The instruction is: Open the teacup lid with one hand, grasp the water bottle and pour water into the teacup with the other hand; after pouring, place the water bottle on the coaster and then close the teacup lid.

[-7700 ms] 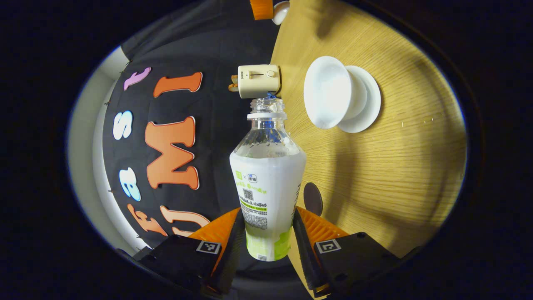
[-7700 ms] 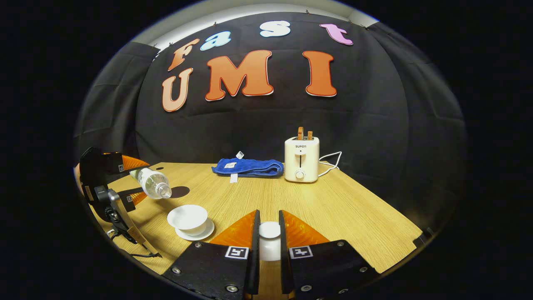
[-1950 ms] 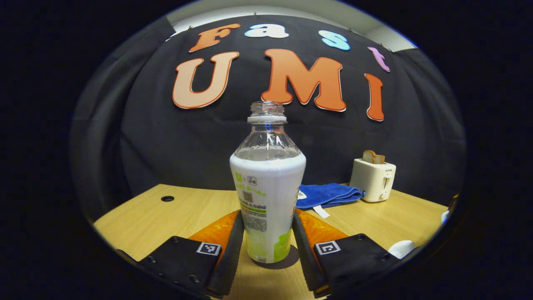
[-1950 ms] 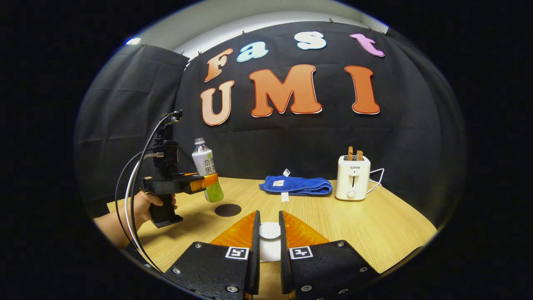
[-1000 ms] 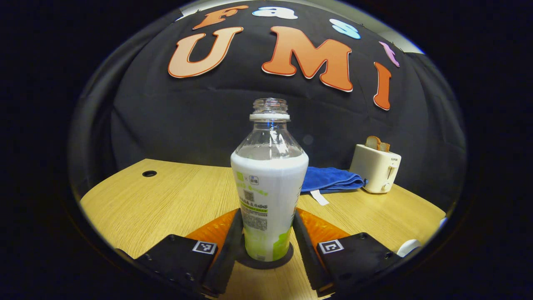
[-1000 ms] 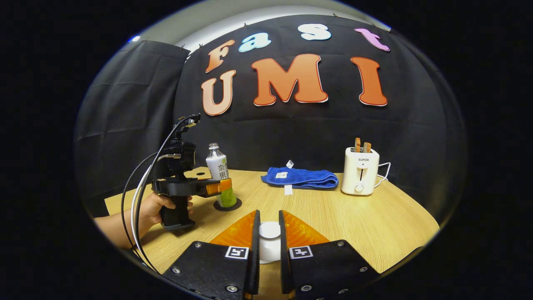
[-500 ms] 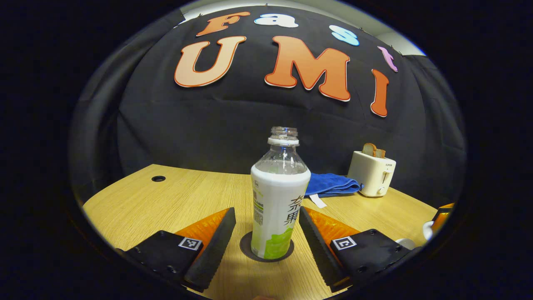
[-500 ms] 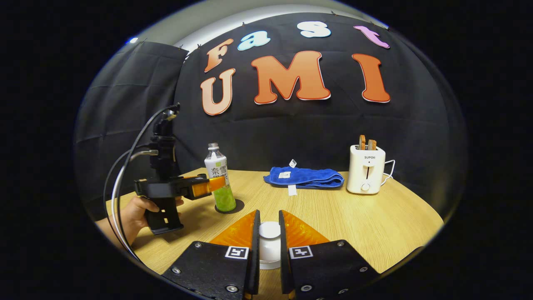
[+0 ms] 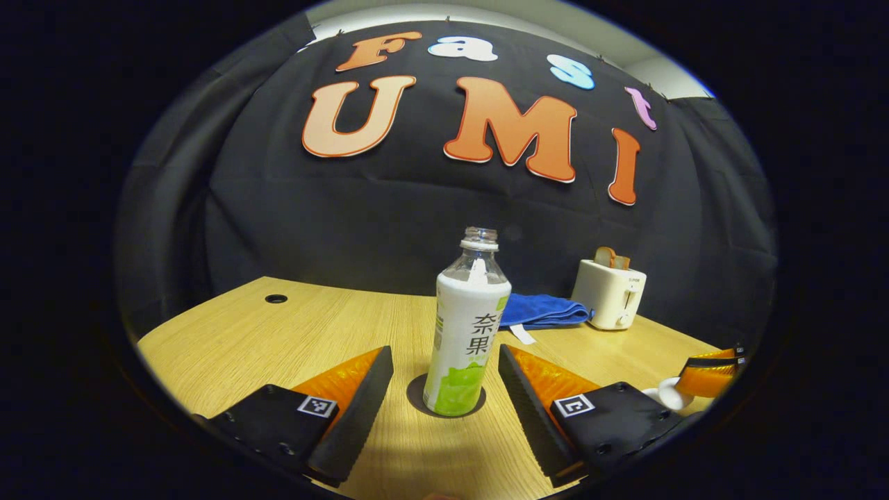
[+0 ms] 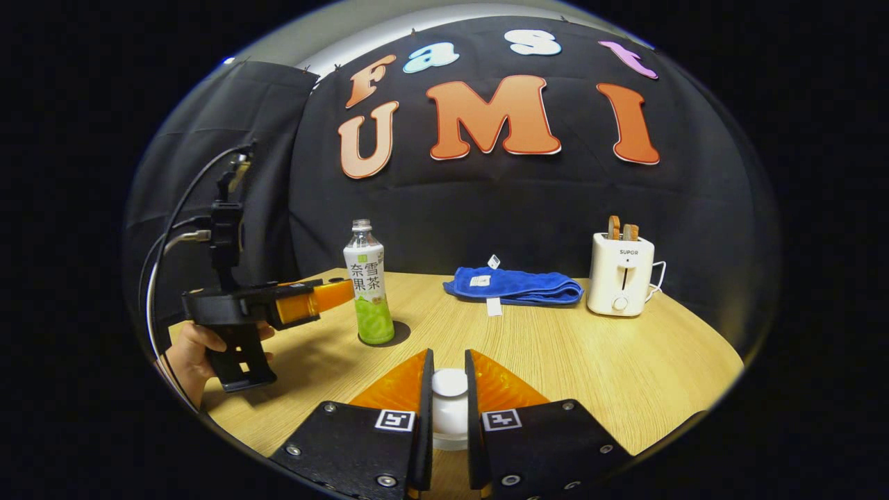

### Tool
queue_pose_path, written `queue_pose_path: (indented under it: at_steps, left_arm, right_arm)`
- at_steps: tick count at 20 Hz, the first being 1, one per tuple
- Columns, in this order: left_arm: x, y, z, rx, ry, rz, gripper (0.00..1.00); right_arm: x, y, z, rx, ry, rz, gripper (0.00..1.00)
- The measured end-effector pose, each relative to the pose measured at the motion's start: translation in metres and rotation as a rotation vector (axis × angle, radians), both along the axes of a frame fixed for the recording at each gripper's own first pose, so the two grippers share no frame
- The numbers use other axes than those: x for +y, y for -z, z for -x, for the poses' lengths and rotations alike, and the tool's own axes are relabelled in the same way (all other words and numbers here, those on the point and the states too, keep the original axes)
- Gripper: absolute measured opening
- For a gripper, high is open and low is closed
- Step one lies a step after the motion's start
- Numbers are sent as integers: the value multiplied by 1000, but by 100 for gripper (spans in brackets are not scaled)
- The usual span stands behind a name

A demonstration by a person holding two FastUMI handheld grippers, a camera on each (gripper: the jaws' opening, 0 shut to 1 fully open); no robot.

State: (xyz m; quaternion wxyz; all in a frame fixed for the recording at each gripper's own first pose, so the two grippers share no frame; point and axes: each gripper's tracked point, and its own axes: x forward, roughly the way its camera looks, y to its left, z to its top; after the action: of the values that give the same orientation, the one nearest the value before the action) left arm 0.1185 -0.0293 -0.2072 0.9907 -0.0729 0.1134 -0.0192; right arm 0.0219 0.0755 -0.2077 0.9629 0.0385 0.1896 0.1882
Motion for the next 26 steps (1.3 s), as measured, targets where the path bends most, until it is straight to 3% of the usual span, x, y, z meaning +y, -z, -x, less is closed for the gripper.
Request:
queue_pose_path:
  at_steps: [6, 13, 17, 19, 22, 26]
  left_arm:
    - [5, -13, 22, -31, -10, -55, 97]
    - [3, -23, 27, -55, -31, -48, 97]
    - [3, -26, 34, -57, -33, -41, 97]
    - [1, -33, 38, -67, -34, -36, 97]
    - [1, -48, 43, -88, -41, -35, 98]
    - [2, -74, 58, -111, -44, -33, 97]
  right_arm:
    - [4, 20, -2, 32, 1, 13, 21]
    - [5, 29, -2, 24, 2, 50, 21]
    - [6, 28, -2, 17, -1, 55, 25]
    - [-1, 22, -4, -2, 23, 66, 30]
    - [-4, 0, -6, -42, 41, 53, 52]
    - [-17, -48, -4, -125, 71, 51, 69]
